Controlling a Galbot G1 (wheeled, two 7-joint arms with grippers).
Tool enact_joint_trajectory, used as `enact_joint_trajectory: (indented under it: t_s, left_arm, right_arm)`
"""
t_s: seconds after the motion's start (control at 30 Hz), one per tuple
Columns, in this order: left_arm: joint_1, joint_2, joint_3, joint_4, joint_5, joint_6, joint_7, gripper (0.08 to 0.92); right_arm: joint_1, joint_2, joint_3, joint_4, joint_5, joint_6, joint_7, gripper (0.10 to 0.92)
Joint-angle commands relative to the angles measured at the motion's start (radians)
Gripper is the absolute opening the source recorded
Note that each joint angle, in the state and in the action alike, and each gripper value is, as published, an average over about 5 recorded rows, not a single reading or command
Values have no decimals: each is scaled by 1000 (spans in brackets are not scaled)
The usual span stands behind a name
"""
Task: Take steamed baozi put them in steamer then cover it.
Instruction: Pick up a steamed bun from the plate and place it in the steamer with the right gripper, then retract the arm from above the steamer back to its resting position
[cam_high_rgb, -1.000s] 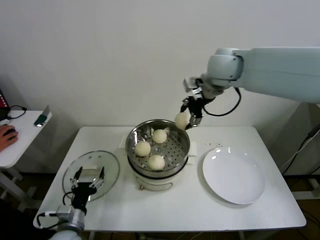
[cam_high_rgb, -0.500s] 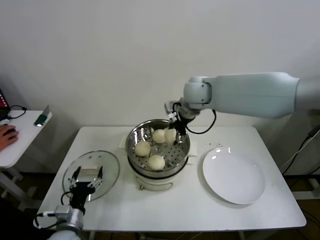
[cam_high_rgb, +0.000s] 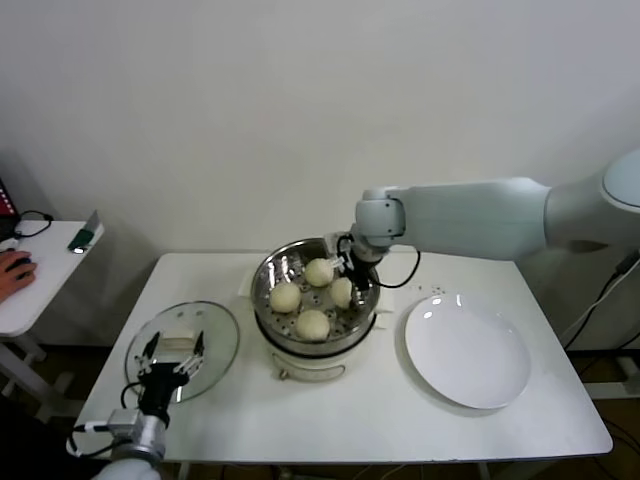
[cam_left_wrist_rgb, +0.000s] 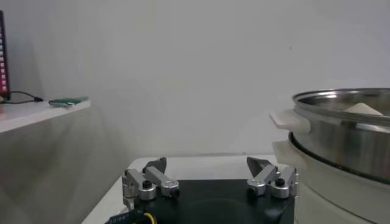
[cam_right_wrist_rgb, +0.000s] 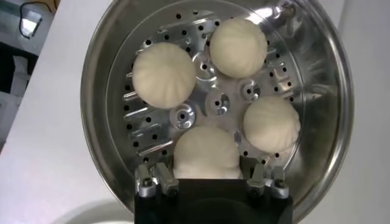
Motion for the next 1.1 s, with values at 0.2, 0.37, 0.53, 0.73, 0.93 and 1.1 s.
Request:
enact_joint_trajectory:
  t_s: [0.2,0.37,0.53,0.73,0.93,1.1]
  left_arm:
    - [-1,0,3,2,-1,-1,0,823]
    - [0,-2,2,1,-1,-1,0,823]
    - [1,-3,1,-2,-1,-1,0,823]
    - [2,-2,-1,-5,-1,1,0,823]
    - [6,0,0,-14,4,7,6,823]
    - [4,1,3,-17,18,5,4,823]
  right_arm:
    - [-45,9,0,-21,-51,-1,5,702]
    - [-49,10,3,-21,-49,3,4,706]
    - [-41,6,9,-17,-47,23,-13,761]
    - [40,-27,-4,-4,-7,92,-93,821]
    - [158,-129,55,5,157,144,-179,823]
    - [185,-238,204,6,306,95,-55,823]
